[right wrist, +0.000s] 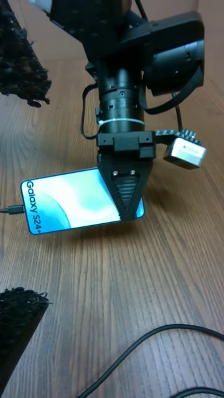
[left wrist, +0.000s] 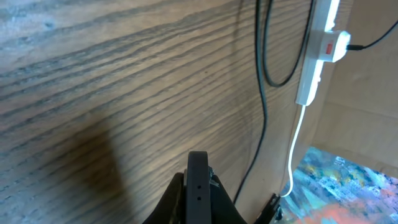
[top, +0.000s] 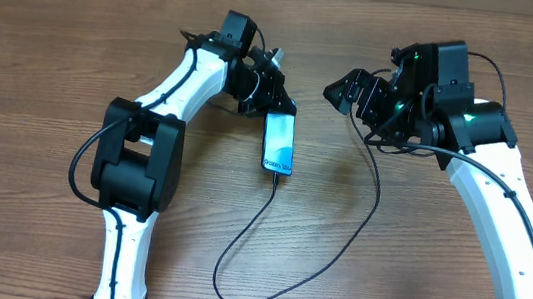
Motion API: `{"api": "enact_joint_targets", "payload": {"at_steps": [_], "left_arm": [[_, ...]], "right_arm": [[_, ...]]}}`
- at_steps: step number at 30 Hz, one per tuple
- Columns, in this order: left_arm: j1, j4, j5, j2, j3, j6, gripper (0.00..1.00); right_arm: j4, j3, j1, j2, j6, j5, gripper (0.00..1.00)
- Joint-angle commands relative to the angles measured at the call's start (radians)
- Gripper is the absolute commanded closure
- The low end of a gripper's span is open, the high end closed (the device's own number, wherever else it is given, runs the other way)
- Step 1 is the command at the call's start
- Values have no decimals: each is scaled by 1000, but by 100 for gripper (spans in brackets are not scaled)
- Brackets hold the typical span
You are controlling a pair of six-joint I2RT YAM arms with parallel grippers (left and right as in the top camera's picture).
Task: Plug charger to phone and switch on socket
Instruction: 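Lower the plugged-in phone toward the table with the left gripper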
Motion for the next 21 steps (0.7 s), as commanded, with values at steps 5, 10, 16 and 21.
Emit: {"api": "enact_joint_targets", "payload": {"at_steps": [5, 10, 16, 21], "left_arm": [[-2, 70, 14, -5, -112, 11, 93], [-2, 72, 13, -5, -115, 11, 93], [-18, 66, -60, -4, -117, -1, 93], [-29, 68, -93, 12, -117, -21, 92]], "right_arm": [[-5, 12, -5, -12, -6, 11, 0], [-5, 12, -5, -12, -6, 11, 0], [-5, 11, -5, -12, -6, 27, 0], [-6, 12, -5, -12, -12, 34, 0]]}}
